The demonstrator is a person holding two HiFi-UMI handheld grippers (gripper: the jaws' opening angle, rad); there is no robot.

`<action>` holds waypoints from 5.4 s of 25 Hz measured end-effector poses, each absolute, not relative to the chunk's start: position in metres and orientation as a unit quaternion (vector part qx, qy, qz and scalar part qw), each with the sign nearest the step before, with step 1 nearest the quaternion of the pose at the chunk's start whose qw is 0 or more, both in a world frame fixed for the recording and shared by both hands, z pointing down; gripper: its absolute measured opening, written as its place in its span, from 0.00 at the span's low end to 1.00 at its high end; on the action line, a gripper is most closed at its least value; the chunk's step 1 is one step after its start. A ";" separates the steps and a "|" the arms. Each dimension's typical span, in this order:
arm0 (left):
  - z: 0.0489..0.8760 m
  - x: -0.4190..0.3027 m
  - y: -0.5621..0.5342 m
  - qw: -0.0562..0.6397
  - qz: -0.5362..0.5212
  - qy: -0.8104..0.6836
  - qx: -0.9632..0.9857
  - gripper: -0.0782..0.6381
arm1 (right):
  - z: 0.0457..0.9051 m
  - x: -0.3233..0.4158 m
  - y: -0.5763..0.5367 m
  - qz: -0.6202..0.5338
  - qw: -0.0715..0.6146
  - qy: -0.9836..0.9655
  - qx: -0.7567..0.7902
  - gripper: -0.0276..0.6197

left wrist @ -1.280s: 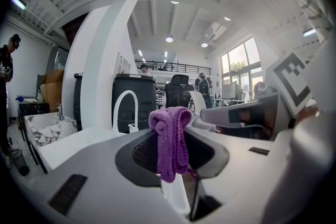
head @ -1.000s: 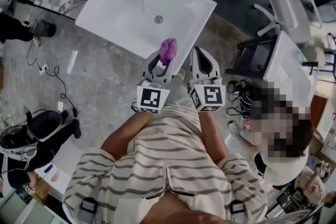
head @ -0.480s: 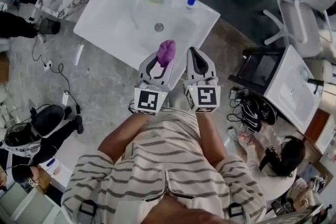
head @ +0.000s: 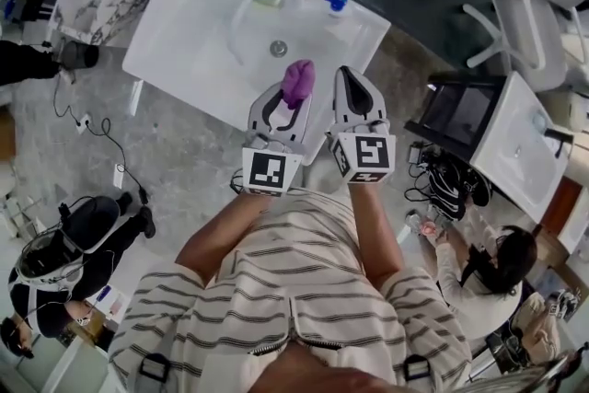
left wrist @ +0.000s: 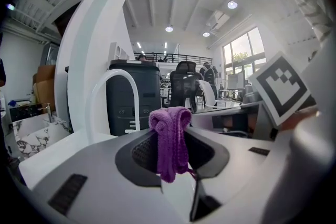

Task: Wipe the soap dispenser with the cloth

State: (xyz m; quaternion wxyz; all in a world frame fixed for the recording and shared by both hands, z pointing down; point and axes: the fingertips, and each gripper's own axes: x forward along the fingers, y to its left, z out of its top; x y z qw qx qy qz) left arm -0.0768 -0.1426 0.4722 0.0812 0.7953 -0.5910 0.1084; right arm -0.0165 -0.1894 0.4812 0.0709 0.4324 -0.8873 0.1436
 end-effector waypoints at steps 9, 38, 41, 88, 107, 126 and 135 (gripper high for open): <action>0.491 -0.085 -0.165 0.094 0.110 -0.565 0.812 0.26 | 0.505 -0.027 -0.234 0.137 0.069 -0.873 0.463 0.08; 0.519 -0.112 -0.194 0.102 0.099 -0.579 0.803 0.26 | 0.582 -0.048 -0.325 0.101 0.139 -0.861 0.478 0.29; 0.522 -0.112 -0.195 0.103 0.105 -0.576 0.804 0.26 | 0.585 -0.049 -0.332 0.091 0.142 -0.863 0.476 0.28; 0.458 -0.093 -0.157 0.069 0.094 -0.543 0.832 0.26 | 0.475 -0.028 -0.262 0.127 0.124 -0.880 0.441 0.25; 0.428 -0.083 -0.152 0.031 0.080 -0.506 0.858 0.26 | 0.409 -0.025 -0.214 0.125 0.098 -0.881 0.446 0.25; 0.428 -0.061 -0.152 0.017 0.079 -0.482 0.872 0.26 | 0.397 -0.018 -0.202 0.122 0.096 -0.881 0.446 0.25; 0.428 -0.042 -0.140 -0.002 0.081 -0.445 0.892 0.26 | 0.391 -0.020 -0.197 0.118 0.095 -0.881 0.447 0.25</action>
